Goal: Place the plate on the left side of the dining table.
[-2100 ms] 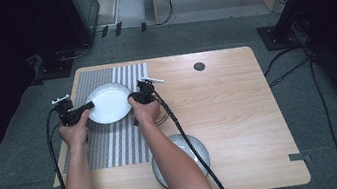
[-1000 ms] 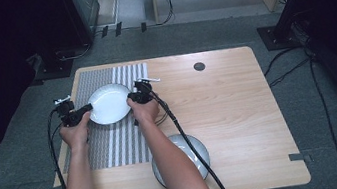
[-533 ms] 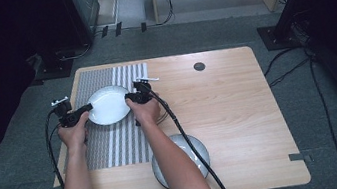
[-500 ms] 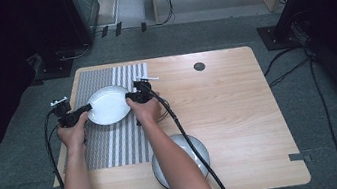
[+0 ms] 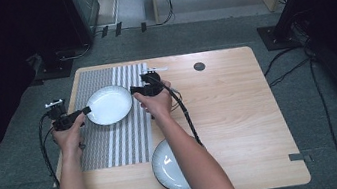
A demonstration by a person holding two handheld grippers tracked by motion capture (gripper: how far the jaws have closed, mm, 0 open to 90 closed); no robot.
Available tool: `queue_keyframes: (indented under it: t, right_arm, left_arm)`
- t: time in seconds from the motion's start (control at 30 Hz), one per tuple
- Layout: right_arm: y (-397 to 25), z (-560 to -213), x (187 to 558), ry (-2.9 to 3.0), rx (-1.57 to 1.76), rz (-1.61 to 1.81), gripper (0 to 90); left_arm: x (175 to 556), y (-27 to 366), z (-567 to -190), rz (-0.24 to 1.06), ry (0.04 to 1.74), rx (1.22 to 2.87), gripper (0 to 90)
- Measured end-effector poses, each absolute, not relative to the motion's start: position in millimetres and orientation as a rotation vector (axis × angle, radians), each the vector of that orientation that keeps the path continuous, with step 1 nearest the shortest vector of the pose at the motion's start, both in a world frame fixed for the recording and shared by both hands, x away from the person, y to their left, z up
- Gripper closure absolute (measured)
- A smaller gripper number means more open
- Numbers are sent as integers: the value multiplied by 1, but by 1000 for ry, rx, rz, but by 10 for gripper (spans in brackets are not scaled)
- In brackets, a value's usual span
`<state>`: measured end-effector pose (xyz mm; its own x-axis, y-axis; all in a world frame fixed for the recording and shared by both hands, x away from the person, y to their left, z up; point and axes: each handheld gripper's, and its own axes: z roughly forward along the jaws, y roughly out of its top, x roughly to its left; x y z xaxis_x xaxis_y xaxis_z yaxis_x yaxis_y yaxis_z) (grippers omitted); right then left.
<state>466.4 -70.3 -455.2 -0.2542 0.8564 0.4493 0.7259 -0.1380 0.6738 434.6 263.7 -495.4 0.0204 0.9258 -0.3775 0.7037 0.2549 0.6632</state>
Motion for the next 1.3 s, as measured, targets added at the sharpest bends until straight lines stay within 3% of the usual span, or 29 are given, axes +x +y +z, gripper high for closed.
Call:
queue_keyframes:
  t: [0.27, 0.77, 0.87, 1.3]
  right_arm:
    - [-107, -443, 453, 2020, 1769, 1314, 287]
    - [-174, -442, 433, 1975, 1750, 1258, 281]
    - [-185, -442, 428, 1959, 1759, 1258, 281]
    - [-230, -443, 401, 1927, 1774, 1274, 281]
  left_arm:
    - [418, 283, -492, 352, 1714, 1459, 176]
    - [386, 288, -491, 383, 1699, 1456, 178]
    - [380, 285, -487, 397, 1677, 1455, 235]
    - [350, 273, -482, 436, 1638, 1497, 250]
